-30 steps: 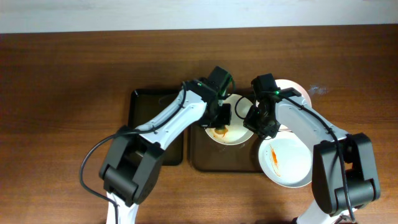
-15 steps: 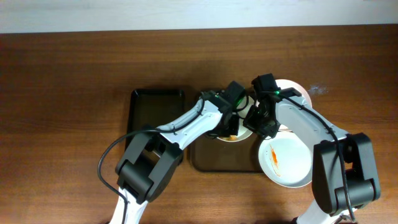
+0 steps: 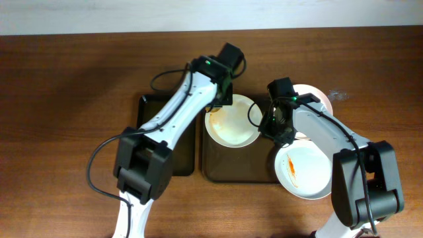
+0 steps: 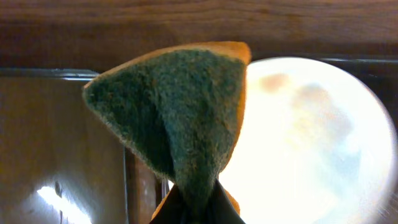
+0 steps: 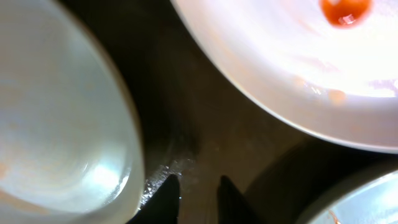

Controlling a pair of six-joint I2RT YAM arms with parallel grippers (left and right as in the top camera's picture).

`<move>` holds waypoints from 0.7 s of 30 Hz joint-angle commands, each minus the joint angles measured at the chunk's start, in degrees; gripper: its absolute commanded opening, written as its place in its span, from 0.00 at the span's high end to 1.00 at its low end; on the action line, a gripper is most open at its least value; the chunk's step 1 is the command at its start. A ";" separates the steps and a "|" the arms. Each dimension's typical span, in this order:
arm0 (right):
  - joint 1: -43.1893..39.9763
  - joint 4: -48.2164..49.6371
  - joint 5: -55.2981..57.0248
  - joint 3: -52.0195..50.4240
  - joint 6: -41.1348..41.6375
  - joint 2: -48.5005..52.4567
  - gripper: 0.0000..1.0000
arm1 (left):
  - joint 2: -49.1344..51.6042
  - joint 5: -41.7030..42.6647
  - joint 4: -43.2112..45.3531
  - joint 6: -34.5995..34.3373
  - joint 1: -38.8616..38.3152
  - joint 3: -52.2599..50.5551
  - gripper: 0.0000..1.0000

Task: Clean dirty plates on tray and stack at the side

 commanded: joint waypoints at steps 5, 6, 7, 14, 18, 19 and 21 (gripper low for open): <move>-0.20 6.03 -4.44 -0.50 -9.66 0.48 0.29 | -6.64 11.06 -4.15 9.66 5.33 3.61 1.00; -0.09 6.82 -4.70 -0.50 -9.86 0.52 0.27 | -6.64 11.10 -4.52 10.21 6.19 3.58 1.00; 0.24 7.45 -4.70 -0.50 -10.47 0.81 0.28 | -6.47 11.23 -4.63 10.88 6.54 3.28 1.00; 2.69 10.91 -5.11 -0.50 -11.37 4.92 0.77 | -5.66 11.26 -4.79 10.88 6.47 3.17 1.00; 2.73 7.13 -0.48 -0.50 -11.37 5.05 0.96 | -5.33 16.09 -4.68 10.86 6.45 1.55 1.00; 2.73 6.19 -0.48 -0.50 -11.37 5.05 0.96 | -5.27 16.65 -4.68 10.86 6.36 1.05 1.00; 2.73 4.31 -0.48 -0.50 -11.04 5.05 0.96 | -4.92 17.73 -3.74 10.86 5.97 -2.64 1.00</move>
